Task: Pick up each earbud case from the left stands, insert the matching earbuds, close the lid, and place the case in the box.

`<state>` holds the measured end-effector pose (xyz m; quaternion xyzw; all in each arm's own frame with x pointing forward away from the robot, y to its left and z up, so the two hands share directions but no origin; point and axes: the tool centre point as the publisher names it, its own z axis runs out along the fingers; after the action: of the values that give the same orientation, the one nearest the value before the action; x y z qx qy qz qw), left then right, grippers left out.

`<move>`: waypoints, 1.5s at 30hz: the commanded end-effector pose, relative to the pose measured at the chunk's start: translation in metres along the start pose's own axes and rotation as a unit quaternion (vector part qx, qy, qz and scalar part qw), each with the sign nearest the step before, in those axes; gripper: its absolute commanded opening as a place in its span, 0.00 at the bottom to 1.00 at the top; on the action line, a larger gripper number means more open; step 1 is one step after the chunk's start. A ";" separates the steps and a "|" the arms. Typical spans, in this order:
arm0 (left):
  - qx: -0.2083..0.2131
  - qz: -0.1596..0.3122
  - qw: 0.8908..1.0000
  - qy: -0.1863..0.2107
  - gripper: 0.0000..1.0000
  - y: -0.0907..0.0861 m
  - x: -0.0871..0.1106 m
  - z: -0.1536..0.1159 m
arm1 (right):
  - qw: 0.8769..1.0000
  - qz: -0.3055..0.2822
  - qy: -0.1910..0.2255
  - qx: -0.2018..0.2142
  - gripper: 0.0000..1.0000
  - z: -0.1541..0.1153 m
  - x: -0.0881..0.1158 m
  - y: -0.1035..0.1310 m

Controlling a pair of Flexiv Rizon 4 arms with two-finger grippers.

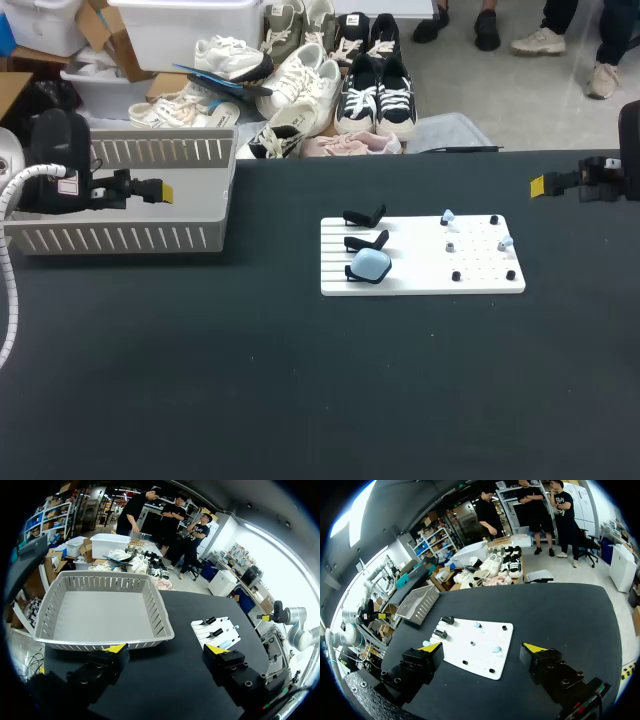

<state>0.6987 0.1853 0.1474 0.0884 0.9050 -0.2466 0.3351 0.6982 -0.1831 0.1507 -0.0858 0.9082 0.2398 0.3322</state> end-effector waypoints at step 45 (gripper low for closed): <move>0.061 0.121 0.991 -0.017 1.00 -0.016 -0.007 0.006 | 1.000 -0.001 0.001 -0.003 1.00 0.000 0.000 -0.002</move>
<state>0.6996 0.1665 0.1587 0.1805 0.8881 -0.2291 0.3554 0.6982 -0.1831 0.1507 -0.0859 0.9081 0.2398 0.3323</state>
